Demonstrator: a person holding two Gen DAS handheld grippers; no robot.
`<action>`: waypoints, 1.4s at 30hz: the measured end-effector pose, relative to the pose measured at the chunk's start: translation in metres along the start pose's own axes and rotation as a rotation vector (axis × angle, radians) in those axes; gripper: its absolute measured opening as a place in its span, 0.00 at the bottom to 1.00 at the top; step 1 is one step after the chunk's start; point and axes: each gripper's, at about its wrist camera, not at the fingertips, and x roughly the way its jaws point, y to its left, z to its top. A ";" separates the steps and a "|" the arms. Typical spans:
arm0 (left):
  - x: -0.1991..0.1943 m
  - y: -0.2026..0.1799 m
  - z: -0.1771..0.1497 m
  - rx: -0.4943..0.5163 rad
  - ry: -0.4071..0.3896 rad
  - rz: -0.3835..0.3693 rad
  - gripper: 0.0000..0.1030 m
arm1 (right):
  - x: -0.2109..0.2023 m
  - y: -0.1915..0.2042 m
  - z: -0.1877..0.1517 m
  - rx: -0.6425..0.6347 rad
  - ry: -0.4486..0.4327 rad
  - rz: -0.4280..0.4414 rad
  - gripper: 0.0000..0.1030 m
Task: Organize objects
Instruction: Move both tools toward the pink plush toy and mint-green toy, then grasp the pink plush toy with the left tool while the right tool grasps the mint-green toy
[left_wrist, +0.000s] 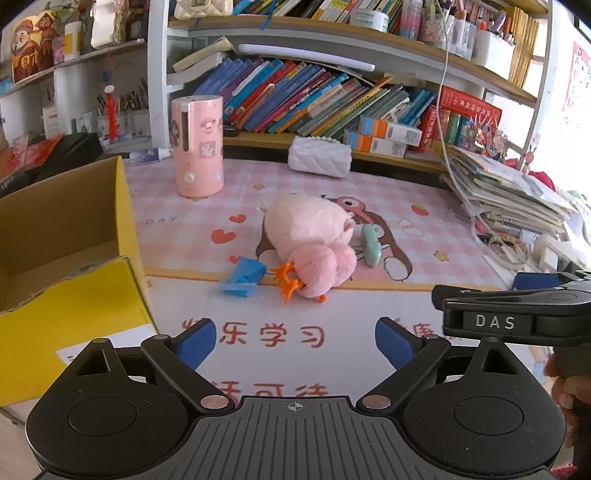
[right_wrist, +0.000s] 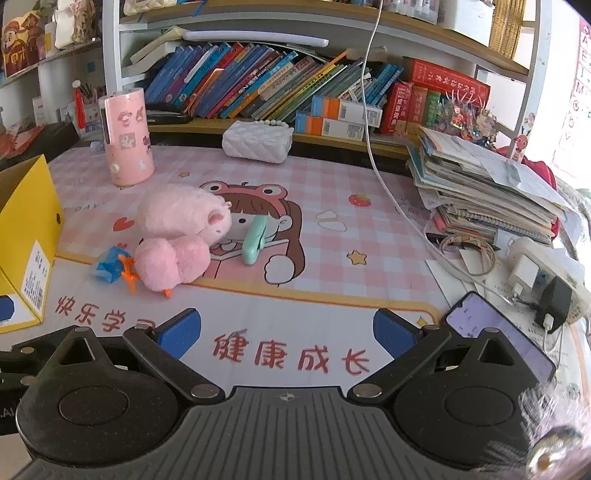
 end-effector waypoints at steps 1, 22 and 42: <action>0.001 -0.001 0.001 -0.003 -0.002 -0.004 0.93 | 0.001 -0.002 0.001 0.002 -0.002 0.005 0.98; 0.023 -0.028 0.016 -0.002 -0.002 0.085 0.98 | 0.019 -0.038 0.019 0.066 -0.033 0.111 0.98; 0.118 -0.045 0.043 0.133 0.071 0.129 0.87 | 0.080 -0.054 0.055 0.097 0.002 0.179 0.97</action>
